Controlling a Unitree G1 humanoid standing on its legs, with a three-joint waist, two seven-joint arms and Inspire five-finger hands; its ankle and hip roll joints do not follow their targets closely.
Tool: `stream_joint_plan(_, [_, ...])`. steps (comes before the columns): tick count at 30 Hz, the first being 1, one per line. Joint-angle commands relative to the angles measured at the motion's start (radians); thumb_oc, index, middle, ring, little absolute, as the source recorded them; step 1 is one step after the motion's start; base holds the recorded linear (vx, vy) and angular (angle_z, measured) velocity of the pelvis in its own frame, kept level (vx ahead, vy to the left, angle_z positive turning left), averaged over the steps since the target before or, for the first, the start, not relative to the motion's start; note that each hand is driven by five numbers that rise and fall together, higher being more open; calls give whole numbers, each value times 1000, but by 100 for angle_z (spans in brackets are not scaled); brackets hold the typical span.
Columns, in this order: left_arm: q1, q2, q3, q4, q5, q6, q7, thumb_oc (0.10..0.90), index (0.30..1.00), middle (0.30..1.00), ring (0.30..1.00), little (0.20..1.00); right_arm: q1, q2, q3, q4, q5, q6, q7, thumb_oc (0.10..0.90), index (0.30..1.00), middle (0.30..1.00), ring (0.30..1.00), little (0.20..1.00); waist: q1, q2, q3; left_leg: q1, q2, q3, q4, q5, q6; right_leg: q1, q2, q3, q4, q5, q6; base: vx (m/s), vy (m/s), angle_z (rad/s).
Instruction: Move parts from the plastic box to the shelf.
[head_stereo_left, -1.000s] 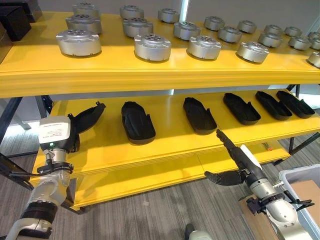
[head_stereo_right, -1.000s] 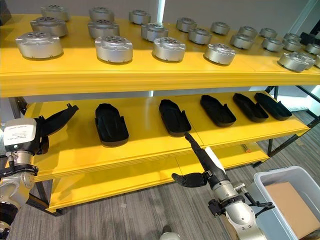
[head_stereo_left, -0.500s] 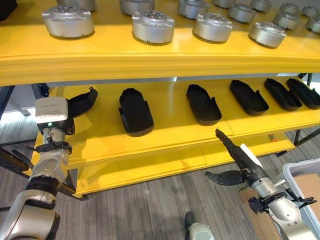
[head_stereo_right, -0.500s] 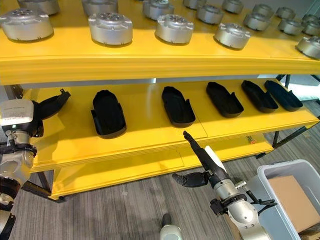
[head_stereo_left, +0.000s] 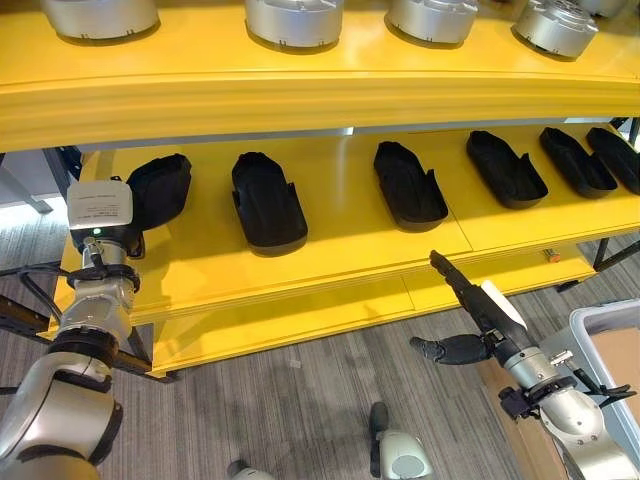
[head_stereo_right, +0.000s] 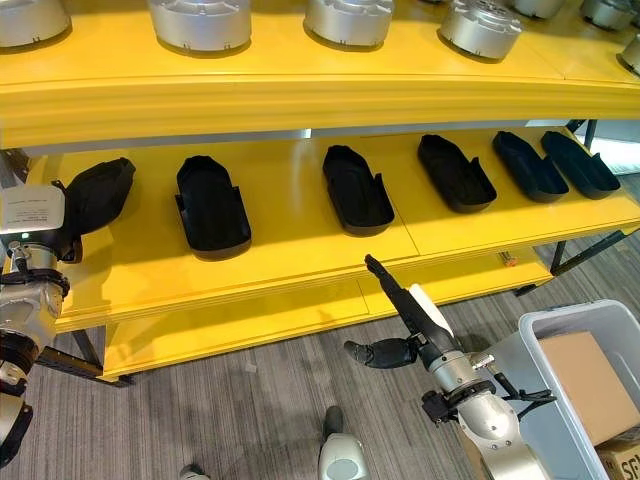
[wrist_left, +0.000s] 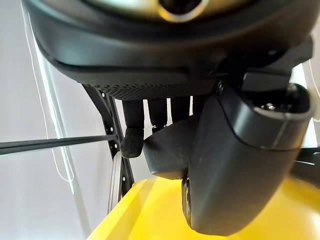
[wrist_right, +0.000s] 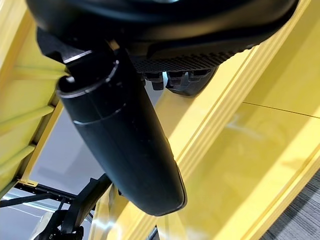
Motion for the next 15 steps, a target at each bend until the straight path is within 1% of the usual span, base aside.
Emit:
stream_joint_plan(1, [-103,126,23,-7,-11,11,29,400,300,300,300,300,-48,-39,-73,-139,52,-84,-14,900,1000,1000,1000,1000,7,-7,-83,-73,57,-82,19,64,19,25,-112,40,86,-50,66,0,0,0])
stream_joint_plan(5, [-61,144,60,-28,-17,11,12,400,300,300,300,300,-38,-39,-80,-142,45,-81,-5,900,1000,1000,1000,1000,16,-8,-79,-72,58,-83,17,65,19,28,-112,37,87,-54,65,0,0,0])
stream_joint_plan(7, [-33,157,90,-94,-9,16,-7,400,300,300,300,300,-26,-35,-94,-143,38,-74,-2,900,1000,1000,1000,1000,25,-8,-76,-75,59,-87,17,64,19,31,-114,31,90,-57,64,0,0,0])
stream_joint_plan(13, [33,172,166,-106,-14,23,-15,400,300,300,300,300,-25,-34,-103,-140,36,-63,14,900,1000,1000,1000,1000,34,-6,-70,-80,56,-95,13,68,16,34,-114,27,88,-61,62,0,0,0])
stream_joint_plan(15, [84,193,217,-119,-25,25,-24,400,300,300,300,300,-27,-32,-108,-138,36,-55,24,900,1000,1000,1000,1000,42,-7,-68,-84,61,-101,16,68,16,27,-109,28,96,-65,59,-32,-20,4])
